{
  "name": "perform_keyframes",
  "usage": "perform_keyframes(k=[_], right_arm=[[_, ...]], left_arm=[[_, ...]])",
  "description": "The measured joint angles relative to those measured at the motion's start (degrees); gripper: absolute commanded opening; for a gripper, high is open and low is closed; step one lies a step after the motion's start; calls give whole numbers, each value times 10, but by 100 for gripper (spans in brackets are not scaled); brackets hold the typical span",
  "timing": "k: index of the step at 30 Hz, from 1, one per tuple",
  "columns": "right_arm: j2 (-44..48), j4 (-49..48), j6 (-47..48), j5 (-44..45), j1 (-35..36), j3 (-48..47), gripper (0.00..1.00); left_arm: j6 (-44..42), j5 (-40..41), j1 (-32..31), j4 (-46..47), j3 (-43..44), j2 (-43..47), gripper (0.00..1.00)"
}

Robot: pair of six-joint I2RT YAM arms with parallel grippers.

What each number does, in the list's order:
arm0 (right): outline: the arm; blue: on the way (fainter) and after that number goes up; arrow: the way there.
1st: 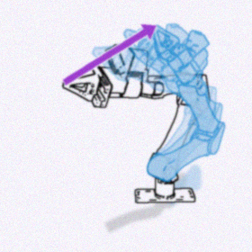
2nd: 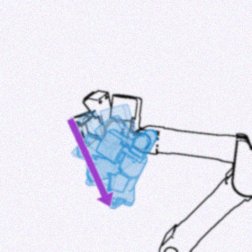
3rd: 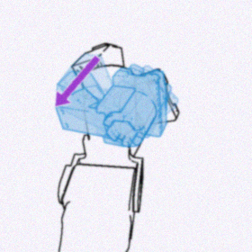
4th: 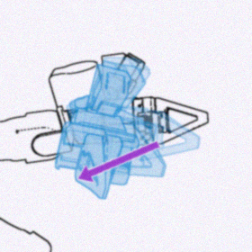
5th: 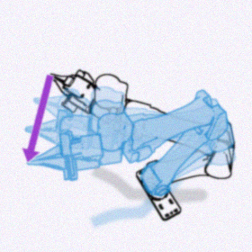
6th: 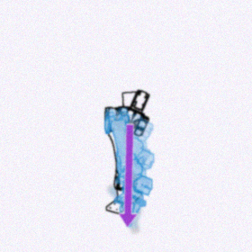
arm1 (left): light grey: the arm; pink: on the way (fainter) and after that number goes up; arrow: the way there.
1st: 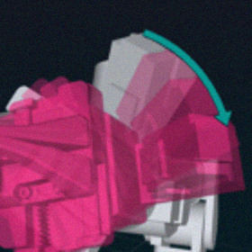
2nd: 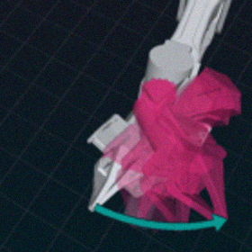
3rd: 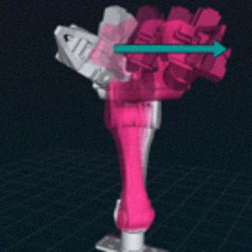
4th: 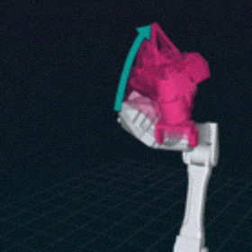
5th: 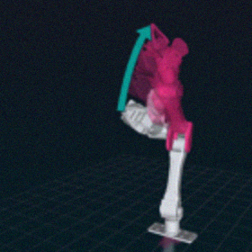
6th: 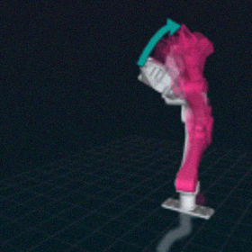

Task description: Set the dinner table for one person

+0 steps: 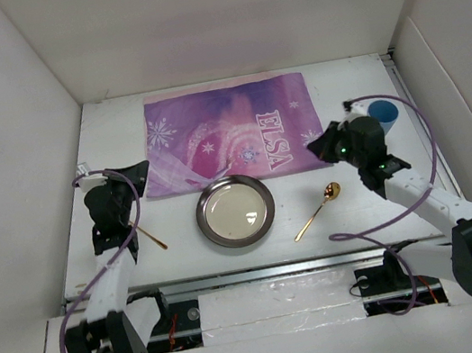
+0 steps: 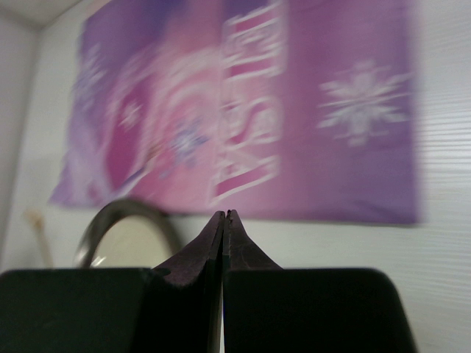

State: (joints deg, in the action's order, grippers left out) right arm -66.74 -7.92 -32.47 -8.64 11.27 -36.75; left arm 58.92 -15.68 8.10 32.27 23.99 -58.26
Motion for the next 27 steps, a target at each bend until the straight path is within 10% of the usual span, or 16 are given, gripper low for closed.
perform_keyframes(k=[3,6,19,25,27], right_arm=[[3,-26,4,-41,108,10,58],[-22,-51,7,-78,177,42,68],[-223,-143,-51,-90,221,55,54],[-300,-231,-83,-131,222,37,39],[-313,-245,-89,-143,222,33,19]], left_arm=[[-36,-30,-31,-39,11,92,0],[-90,-63,-40,-115,55,168,0],[-304,-107,-89,-336,148,237,21],[-328,-108,-89,-360,148,223,22],[-333,-108,-89,-364,148,223,22]])
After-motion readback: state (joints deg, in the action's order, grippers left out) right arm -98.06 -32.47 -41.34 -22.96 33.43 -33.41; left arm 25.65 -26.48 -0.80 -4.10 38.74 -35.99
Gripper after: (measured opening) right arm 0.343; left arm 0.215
